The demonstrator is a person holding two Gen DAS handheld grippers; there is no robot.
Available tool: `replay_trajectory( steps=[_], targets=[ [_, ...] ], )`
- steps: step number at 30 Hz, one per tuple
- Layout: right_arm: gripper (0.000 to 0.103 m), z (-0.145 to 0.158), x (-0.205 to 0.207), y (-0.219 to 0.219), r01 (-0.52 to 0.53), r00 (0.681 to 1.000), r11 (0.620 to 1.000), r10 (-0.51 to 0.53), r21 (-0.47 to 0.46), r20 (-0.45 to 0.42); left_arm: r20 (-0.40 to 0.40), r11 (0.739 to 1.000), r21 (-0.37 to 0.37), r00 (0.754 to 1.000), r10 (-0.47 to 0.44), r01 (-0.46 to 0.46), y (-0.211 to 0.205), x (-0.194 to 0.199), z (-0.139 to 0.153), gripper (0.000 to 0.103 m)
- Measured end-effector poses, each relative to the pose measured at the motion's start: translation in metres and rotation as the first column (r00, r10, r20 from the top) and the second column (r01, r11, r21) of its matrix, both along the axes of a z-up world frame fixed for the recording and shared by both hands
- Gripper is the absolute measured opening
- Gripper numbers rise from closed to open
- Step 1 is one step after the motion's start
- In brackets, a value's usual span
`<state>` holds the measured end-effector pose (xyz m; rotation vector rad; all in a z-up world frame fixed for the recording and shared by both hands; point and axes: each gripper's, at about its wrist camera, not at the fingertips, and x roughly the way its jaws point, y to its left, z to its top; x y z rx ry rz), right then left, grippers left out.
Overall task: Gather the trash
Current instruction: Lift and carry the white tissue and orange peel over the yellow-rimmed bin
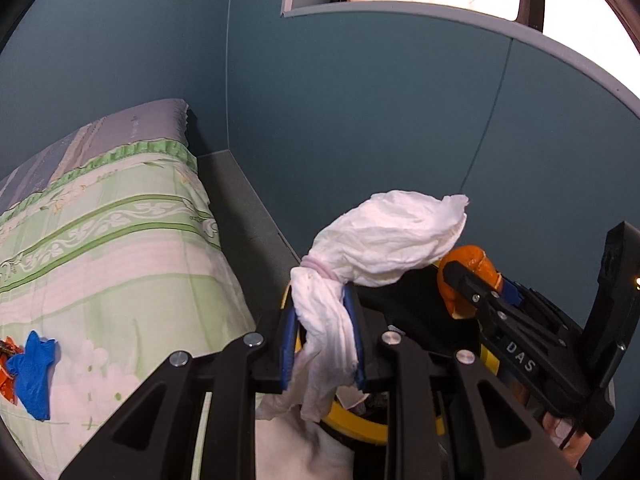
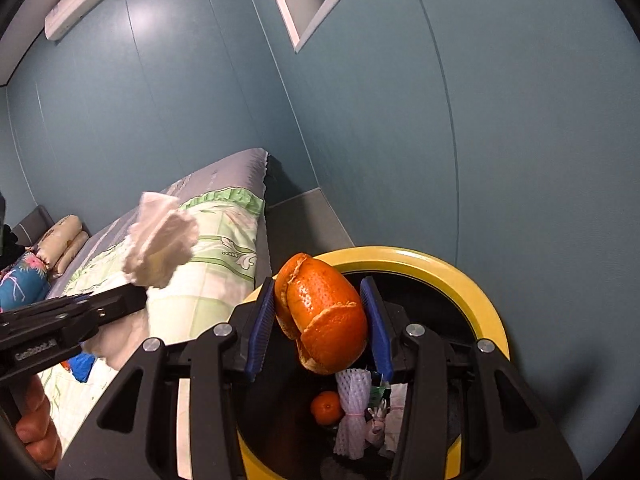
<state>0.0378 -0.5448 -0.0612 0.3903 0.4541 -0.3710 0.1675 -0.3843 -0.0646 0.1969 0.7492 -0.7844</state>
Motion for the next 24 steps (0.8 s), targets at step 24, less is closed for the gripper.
replay_trajectory(
  steps=[24],
  targets=[
    [0.042, -0.031, 0.008, -0.023, 0.058, 0.995, 0.998, -0.055, 0.036, -0.085, -0.161, 0.998, 0.065, 0.987, -0.003, 0.014, -0.050, 0.033, -0.061, 0.021]
  ],
)
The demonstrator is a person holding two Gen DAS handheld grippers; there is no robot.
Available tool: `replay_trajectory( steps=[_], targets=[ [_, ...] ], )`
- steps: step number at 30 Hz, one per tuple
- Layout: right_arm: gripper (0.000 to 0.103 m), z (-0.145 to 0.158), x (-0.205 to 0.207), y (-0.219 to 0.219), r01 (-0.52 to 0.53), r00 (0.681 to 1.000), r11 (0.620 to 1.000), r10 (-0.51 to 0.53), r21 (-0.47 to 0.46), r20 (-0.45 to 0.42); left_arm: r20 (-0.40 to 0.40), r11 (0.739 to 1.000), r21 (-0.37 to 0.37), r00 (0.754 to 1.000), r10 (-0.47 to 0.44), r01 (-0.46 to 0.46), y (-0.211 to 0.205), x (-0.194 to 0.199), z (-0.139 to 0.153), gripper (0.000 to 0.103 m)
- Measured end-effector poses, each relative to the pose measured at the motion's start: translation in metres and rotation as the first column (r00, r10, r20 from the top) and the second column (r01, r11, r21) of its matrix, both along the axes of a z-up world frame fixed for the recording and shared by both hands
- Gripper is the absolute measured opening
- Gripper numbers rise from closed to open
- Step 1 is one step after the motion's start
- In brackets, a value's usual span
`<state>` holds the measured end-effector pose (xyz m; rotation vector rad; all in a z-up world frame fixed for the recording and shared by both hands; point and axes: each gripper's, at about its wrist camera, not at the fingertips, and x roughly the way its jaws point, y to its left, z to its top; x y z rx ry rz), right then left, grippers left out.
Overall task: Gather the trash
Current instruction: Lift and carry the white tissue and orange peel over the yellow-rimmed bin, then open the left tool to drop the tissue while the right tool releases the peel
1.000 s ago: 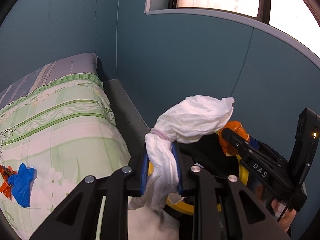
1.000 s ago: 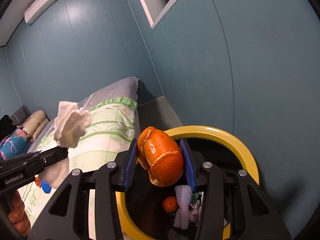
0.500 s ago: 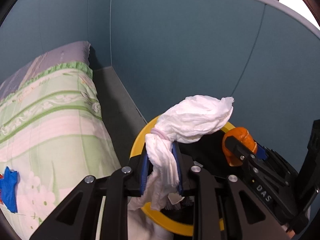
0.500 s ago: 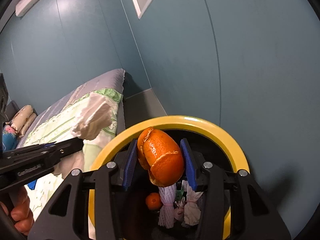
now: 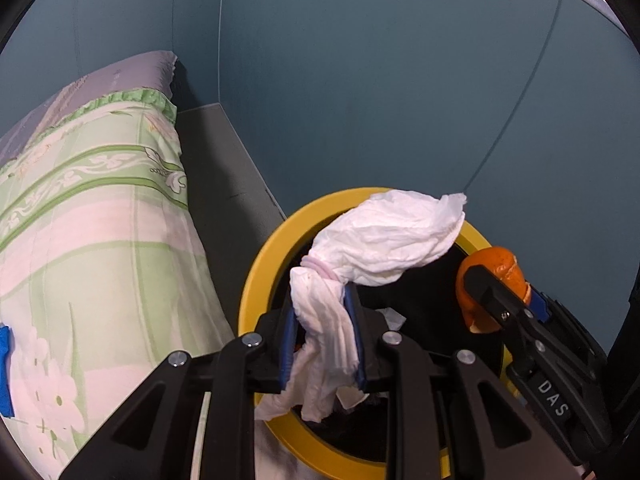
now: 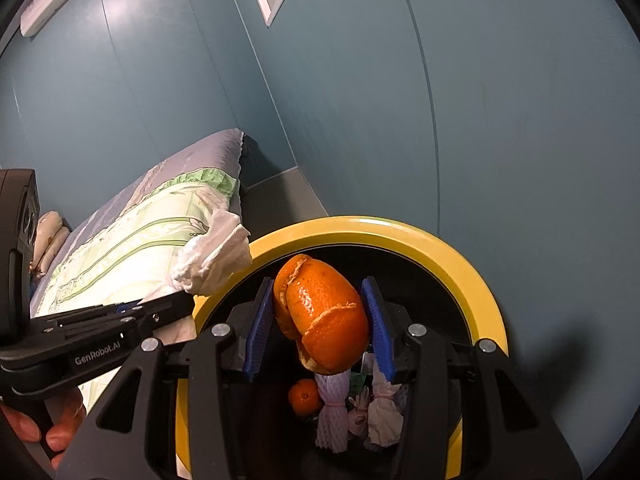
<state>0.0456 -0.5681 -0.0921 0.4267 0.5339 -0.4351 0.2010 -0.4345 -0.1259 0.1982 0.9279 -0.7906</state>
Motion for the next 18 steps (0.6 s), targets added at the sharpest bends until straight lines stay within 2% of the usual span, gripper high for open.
replay_trajectory(
  steps=[9, 10, 12, 14, 18],
  targets=[
    [0.046, 0.000, -0.003, -0.005, 0.028, 1.000, 1.000, -0.028, 0.013, -0.001, -0.024, 1.000, -0.006, 1.000, -0.004, 0.004, 0.000, 0.005, -0.004, 0.021],
    [0.051, 0.001, -0.004, -0.004, 0.037, 0.999, 0.999, -0.037, 0.002, -0.001, -0.022, 1.000, -0.009, 1.000, -0.001, 0.001, 0.000, 0.006, -0.004, 0.023],
    [0.066, 0.003, -0.006, -0.005, 0.054, 0.999, 0.998, -0.054, -0.009, -0.002, -0.026, 1.000, -0.017, 1.000, -0.001, 0.000, 0.001, 0.008, -0.004, 0.035],
    [0.066, 0.004, -0.009, -0.008, 0.067, 0.998, 0.998, -0.067, 0.003, 0.006, -0.025, 0.999, -0.028, 1.000, 0.015, -0.016, 0.006, 0.008, -0.002, 0.059],
    [0.066, 0.007, -0.015, -0.011, 0.089, 0.996, 0.996, -0.089, 0.005, 0.016, -0.019, 0.999, -0.034, 0.999, 0.033, -0.034, 0.013, 0.009, 0.000, 0.061]
  ],
)
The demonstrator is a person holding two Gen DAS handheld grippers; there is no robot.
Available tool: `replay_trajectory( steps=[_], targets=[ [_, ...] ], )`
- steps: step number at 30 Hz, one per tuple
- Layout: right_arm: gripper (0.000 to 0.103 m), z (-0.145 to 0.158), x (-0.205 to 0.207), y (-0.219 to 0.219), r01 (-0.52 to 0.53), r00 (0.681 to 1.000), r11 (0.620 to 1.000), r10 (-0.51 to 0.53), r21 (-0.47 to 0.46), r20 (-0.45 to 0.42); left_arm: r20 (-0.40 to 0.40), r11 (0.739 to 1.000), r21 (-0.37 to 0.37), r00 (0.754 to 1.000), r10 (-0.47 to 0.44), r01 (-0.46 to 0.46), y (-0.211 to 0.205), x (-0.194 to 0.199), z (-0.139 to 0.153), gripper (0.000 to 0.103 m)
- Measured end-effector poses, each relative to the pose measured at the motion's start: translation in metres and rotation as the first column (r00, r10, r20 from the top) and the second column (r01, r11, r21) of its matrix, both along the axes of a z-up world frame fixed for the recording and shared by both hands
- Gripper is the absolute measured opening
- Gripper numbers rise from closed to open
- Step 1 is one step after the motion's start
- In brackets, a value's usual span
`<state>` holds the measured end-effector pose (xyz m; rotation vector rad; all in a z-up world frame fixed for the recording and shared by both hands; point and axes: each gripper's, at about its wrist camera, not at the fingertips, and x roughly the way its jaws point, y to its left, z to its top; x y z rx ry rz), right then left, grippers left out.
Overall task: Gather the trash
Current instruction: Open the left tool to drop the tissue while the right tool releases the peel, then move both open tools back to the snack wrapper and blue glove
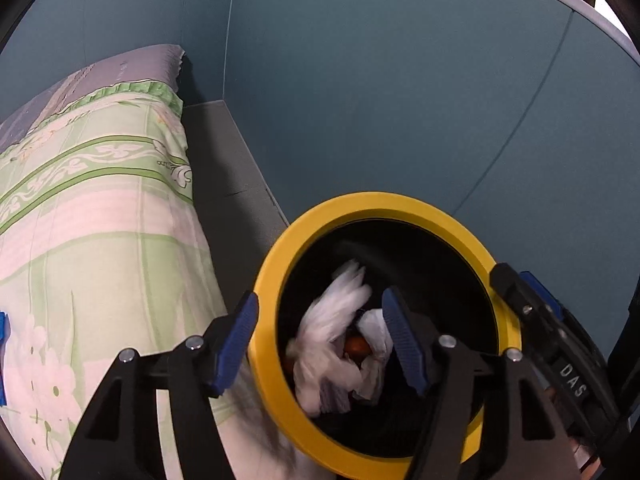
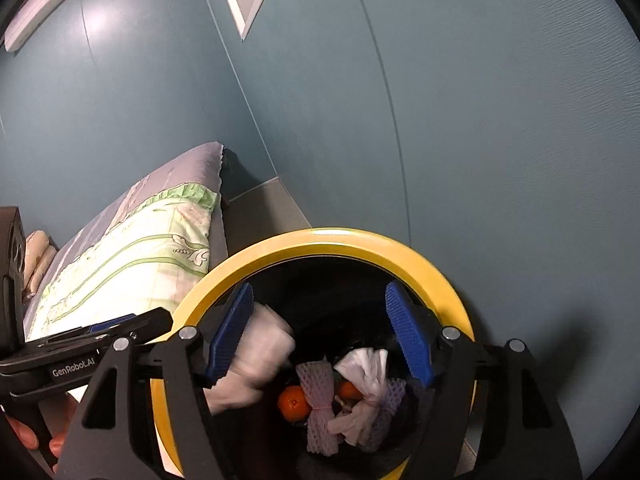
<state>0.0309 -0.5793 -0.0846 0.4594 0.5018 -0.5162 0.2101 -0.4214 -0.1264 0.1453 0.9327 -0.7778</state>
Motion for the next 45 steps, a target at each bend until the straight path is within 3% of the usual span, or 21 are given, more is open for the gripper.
replay_trajectory(
  steps=[12, 26, 35, 45],
  targets=[
    [0.066, 0.021, -0.005, 0.021, -0.036, 0.999, 0.999, 0.037, -0.029, 0.028, 0.023, 0.998, -0.029, 0.998, 0.057, -0.057, 0.037, 0.002, 0.019, 0.061],
    [0.069, 0.057, 0.007, 0.077, -0.156, 0.985, 0.985, 0.161, -0.071, 0.057, 0.075, 0.982, -0.078, 0.981, 0.179, -0.173, 0.120, 0.012, 0.057, 0.066],
    [0.072, 0.080, 0.015, 0.121, -0.243, 0.966, 0.961, 0.252, -0.129, 0.062, 0.113, 0.956, -0.129, 0.954, 0.278, -0.263, 0.174, 0.012, 0.080, 0.081],
    [0.075, 0.094, 0.034, 0.170, -0.365, 0.925, 0.918, 0.376, -0.157, 0.052, 0.122, 0.918, -0.157, 0.915, 0.384, -0.364, 0.241, 0.015, 0.093, 0.083]
  ],
)
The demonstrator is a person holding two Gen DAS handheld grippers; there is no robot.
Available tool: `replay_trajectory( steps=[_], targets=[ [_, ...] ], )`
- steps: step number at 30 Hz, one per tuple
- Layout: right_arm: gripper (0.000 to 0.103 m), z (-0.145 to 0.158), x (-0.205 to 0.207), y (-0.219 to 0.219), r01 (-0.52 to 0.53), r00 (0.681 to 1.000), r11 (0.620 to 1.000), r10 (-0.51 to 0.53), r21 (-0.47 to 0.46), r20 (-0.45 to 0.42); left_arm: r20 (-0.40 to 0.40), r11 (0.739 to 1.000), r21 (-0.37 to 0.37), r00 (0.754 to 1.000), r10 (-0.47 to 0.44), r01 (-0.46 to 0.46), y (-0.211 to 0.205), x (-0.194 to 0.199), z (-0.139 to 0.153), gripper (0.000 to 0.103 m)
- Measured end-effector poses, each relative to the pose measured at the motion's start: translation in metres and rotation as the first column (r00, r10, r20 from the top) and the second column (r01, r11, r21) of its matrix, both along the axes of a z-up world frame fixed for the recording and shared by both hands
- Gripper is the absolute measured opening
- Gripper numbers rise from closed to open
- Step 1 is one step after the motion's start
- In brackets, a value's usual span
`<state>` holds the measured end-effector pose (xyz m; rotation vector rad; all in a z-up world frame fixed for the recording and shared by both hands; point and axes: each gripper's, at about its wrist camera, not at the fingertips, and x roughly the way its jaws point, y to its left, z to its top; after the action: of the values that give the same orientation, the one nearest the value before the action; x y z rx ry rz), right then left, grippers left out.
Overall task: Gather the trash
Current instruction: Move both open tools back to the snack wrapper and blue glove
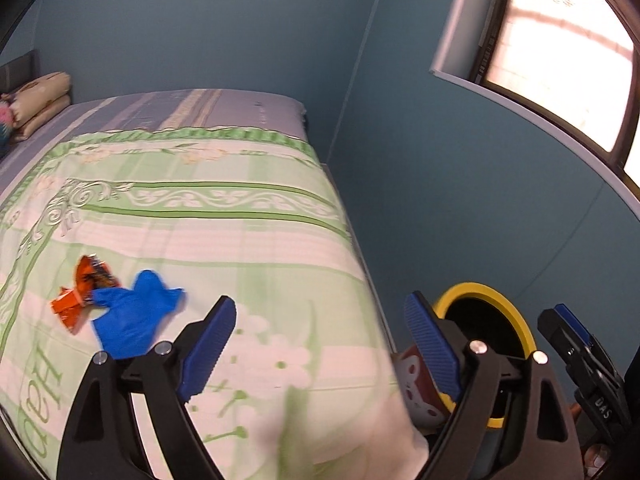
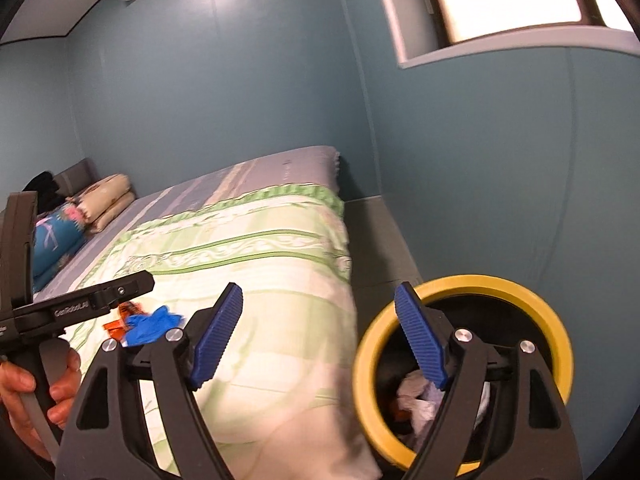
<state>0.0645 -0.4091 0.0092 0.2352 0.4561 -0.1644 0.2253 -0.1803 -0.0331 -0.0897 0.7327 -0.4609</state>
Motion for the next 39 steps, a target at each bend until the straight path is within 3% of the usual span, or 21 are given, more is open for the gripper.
replay_trajectory(
  steps=[14, 21, 27, 39],
  targets=[
    [0.082, -0.001, 0.049, 0.084, -0.229, 0.973, 0.972, 0.228, -0.052, -0.040, 0.006, 0.979, 0.059, 0.980, 0.198, -0.198, 0.117, 0.025, -0.006, 0.086],
    [0.083, -0.020, 0.084, 0.135, -0.375, 0.924, 0.925, 0.368, -0.062, -0.101, 0.004, 0.955, 0.115, 0.961, 0.276, -0.275, 0.177, 0.050, -0.021, 0.087],
    [0.083, -0.046, 0.116, 0.176, -0.465, 0.875, 0.884, 0.450, -0.051, -0.180, -0.050, 0.933, 0.156, 0.941, 0.336, -0.325, 0.222, 0.076, -0.049, 0.087],
    [0.083, -0.101, 0.168, 0.247, -0.595, 0.776, 0.801, 0.551, -0.065, -0.306, -0.159, 0.916, 0.216, 0.913, 0.375, -0.339, 0.259, 0.120, -0.114, 0.087]
  ],
)
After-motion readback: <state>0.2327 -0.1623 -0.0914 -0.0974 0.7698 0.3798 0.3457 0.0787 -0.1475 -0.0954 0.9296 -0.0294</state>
